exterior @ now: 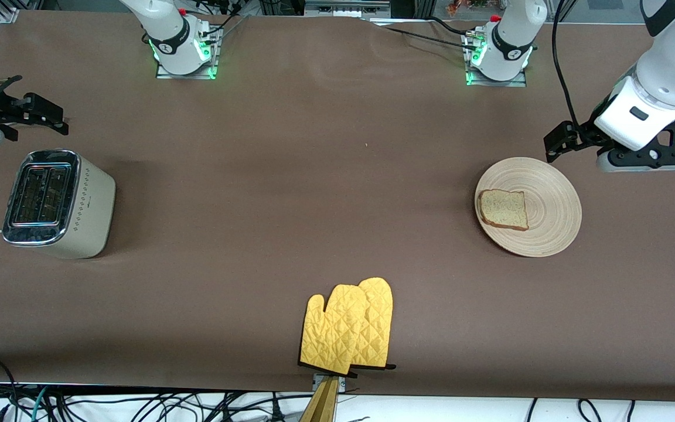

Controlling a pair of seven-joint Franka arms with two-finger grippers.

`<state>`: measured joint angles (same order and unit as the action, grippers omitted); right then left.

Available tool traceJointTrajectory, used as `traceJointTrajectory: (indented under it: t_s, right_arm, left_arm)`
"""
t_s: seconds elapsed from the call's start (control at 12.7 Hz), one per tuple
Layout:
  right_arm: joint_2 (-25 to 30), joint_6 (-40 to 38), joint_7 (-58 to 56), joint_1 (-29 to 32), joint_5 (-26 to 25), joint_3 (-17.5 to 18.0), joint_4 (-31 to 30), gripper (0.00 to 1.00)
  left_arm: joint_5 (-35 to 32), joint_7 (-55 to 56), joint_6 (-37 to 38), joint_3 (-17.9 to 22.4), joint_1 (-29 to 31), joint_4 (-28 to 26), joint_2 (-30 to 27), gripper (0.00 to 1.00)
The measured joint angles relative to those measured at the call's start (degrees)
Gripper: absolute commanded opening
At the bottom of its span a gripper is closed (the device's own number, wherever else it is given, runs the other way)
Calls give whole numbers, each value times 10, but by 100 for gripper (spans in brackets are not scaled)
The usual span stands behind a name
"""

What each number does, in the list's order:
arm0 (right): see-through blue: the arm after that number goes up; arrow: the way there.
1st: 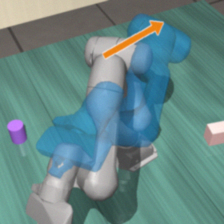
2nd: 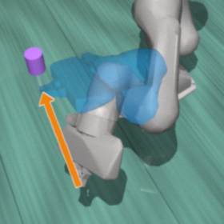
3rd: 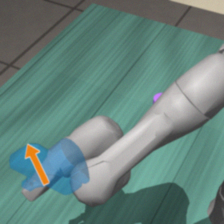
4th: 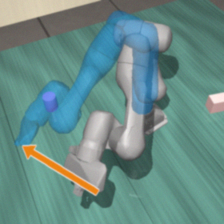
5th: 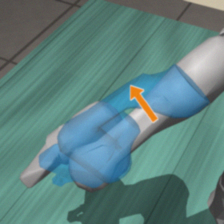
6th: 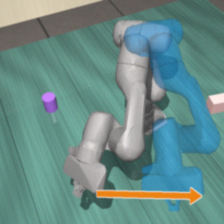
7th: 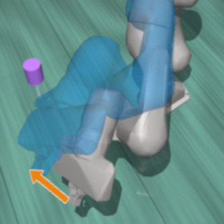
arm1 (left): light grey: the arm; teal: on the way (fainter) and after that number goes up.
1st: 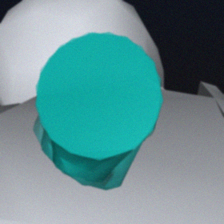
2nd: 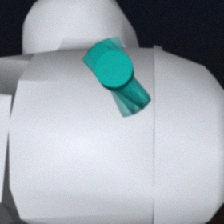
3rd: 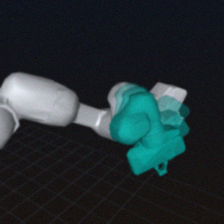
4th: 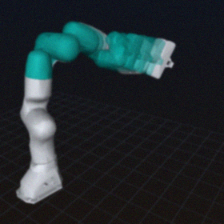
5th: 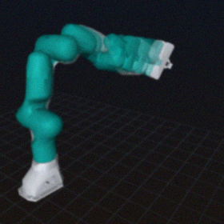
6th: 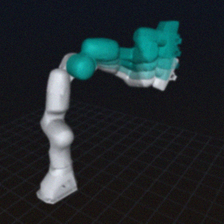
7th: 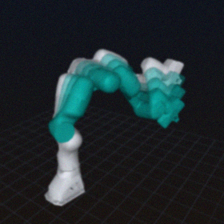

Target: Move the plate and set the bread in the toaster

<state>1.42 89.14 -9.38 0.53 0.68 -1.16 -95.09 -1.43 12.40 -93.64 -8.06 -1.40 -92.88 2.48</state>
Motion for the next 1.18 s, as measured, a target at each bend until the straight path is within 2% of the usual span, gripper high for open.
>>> traceJointTrajectory:
  t_s: [0.24,0.47,0.79,1.18]
  right_arm:
    - [0,0,0,0,0,0,0,100]
    - [0,0,0,0,0,0,0,100]
    - [-1,0,0,0,0,0,0,100]
    - [-1,0,0,0,0,0,0,100]
  left_arm:
    - [0,-2,2,10,11,-2,7,100]
    - [1,-58,8,51,33,-1,-3,100]
    - [42,-112,14,65,93,-9,2,100]
    - [105,-206,11,84,159,-19,63,100]
